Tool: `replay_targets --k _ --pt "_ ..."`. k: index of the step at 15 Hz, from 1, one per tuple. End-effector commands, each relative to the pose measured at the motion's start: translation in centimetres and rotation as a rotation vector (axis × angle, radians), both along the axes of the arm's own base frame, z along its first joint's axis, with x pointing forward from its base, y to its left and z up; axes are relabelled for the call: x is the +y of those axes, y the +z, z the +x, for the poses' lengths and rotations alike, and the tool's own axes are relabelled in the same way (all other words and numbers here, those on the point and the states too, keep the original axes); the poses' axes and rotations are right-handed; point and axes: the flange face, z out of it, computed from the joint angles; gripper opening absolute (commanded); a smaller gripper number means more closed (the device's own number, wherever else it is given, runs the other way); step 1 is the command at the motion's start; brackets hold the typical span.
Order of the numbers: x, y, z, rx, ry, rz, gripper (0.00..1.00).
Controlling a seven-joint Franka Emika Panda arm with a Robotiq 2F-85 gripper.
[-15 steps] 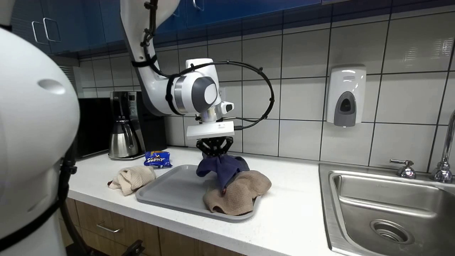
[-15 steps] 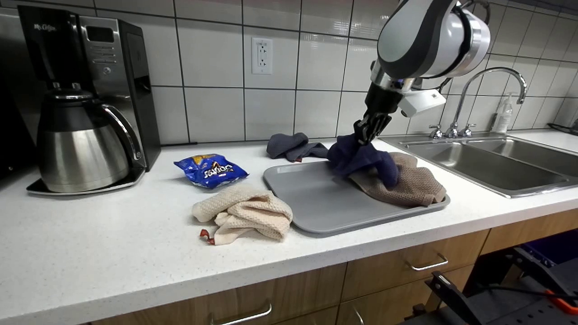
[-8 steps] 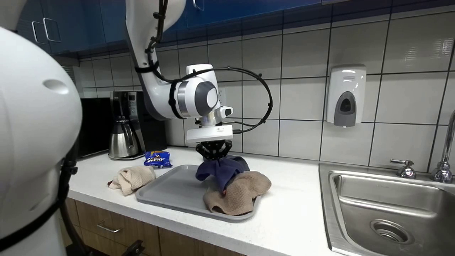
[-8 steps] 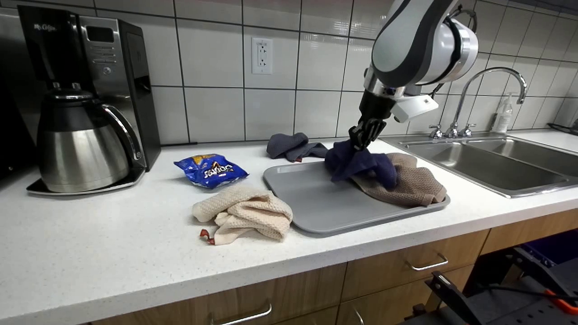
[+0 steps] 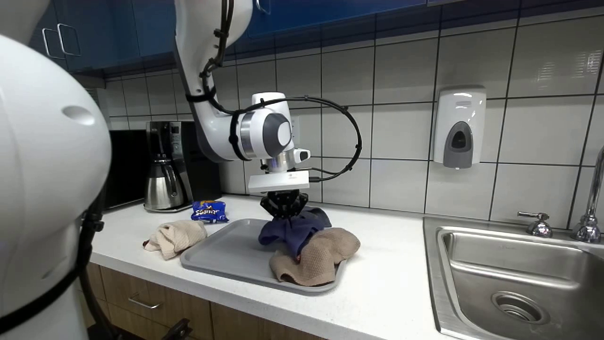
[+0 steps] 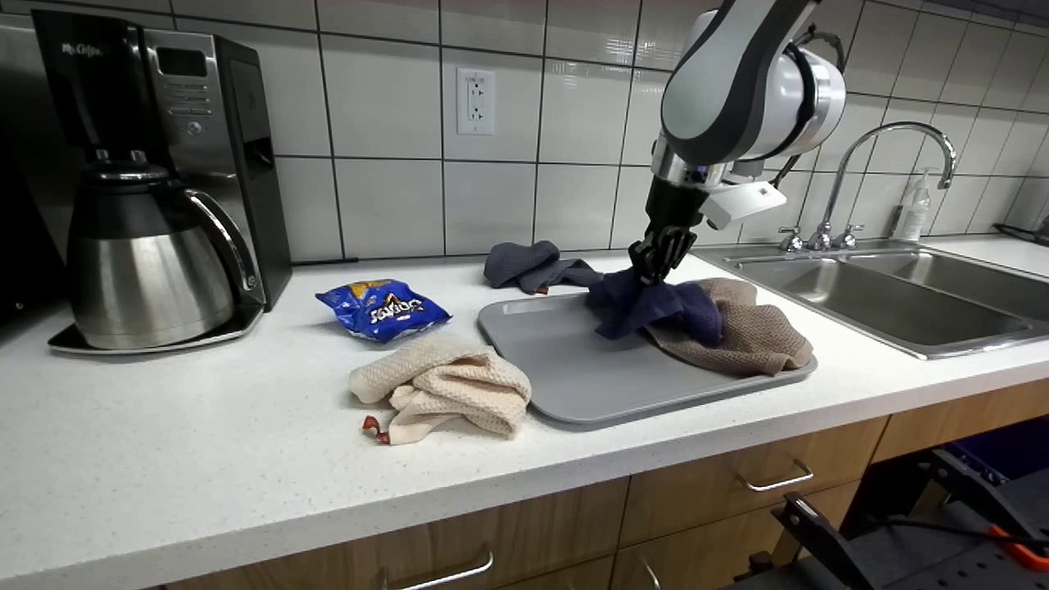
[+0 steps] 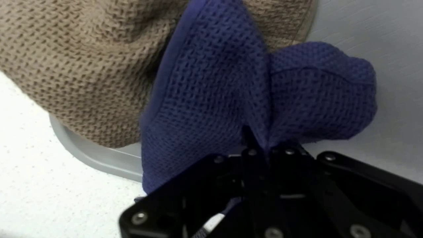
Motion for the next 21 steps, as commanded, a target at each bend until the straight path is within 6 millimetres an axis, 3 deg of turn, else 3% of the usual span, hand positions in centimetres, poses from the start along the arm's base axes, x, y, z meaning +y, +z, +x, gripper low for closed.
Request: replay_targets --k 1,2,3,12,19,20,21 --pt "0.1 -0.2 0.8 0.029 -0.016 -0.019 0.02" --pt "0.1 -0.2 0.8 0.038 -0.015 -0.023 0.33" --pt "0.1 -0.1 0.7 0.04 -0.015 -0.02 0.34" --pt "-0.1 2.2 0.8 0.01 -0.013 -0.017 0.99" --pt "0.1 3.9 0.8 -0.022 -0.002 -0.008 1.0" --pt "0.0 2.8 1.2 -0.03 -0.007 -0.006 1.0" --pt "0.0 2.8 1.2 -0.031 -0.007 -0.005 1.0"
